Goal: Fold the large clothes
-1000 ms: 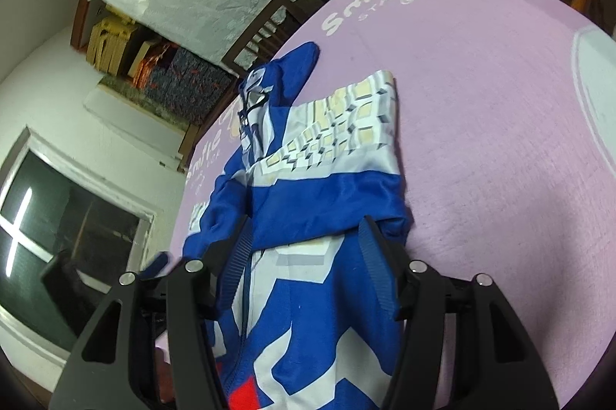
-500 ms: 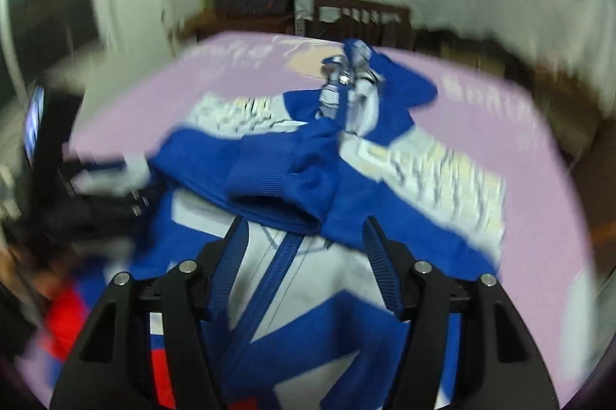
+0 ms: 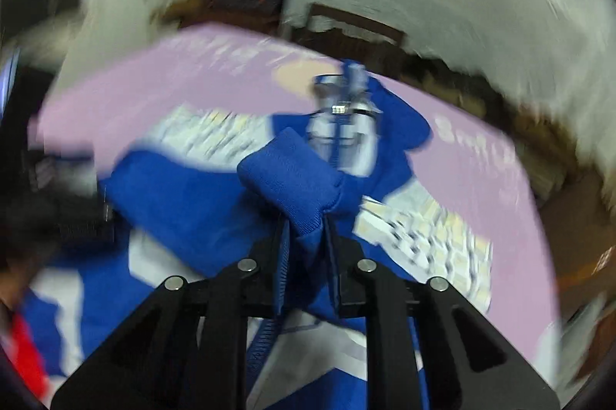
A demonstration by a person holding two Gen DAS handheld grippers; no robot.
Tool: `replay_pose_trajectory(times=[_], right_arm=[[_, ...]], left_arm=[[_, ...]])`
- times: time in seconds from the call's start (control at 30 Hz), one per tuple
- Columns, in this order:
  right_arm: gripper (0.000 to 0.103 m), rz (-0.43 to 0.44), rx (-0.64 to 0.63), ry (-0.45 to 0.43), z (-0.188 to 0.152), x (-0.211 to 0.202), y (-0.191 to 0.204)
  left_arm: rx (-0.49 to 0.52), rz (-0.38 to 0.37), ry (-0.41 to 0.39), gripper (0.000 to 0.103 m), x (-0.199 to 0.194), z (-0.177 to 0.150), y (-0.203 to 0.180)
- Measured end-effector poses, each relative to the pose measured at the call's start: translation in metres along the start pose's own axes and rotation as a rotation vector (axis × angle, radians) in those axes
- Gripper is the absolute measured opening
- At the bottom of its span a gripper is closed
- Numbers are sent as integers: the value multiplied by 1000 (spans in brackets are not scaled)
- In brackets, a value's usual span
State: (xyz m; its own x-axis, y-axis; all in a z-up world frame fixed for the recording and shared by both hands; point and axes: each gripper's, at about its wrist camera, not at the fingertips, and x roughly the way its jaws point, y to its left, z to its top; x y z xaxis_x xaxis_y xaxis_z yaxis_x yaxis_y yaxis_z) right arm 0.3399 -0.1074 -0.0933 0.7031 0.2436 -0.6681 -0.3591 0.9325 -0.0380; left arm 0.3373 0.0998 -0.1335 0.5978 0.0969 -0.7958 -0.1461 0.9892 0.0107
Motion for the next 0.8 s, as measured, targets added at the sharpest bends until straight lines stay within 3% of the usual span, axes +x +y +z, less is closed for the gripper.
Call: replay_pose_trajectory(times=[0.1,0.17,0.27,0.4,0.57,0.8], right_arm=[[16,84,307,19,-13,-4,-67],[15,171,500,86,-34,7,-112],[15,240,620,148,-58,22,-137],[29,277,673,164,-76,27,-145],[32,209,718,105,-81,2,-165],[30,203,585,51,-56,-14,-149]], left_arm=[[-1,2,1,84,0,0,0],[3,12,0,86,0,0,-1],[14,28,-5,87,-1,-2,-3],[-14,12,5,87,-2,-3,2],[-56,1,8,87,-9,-10,11],[-27,39,-43,86,-40,-28,7]])
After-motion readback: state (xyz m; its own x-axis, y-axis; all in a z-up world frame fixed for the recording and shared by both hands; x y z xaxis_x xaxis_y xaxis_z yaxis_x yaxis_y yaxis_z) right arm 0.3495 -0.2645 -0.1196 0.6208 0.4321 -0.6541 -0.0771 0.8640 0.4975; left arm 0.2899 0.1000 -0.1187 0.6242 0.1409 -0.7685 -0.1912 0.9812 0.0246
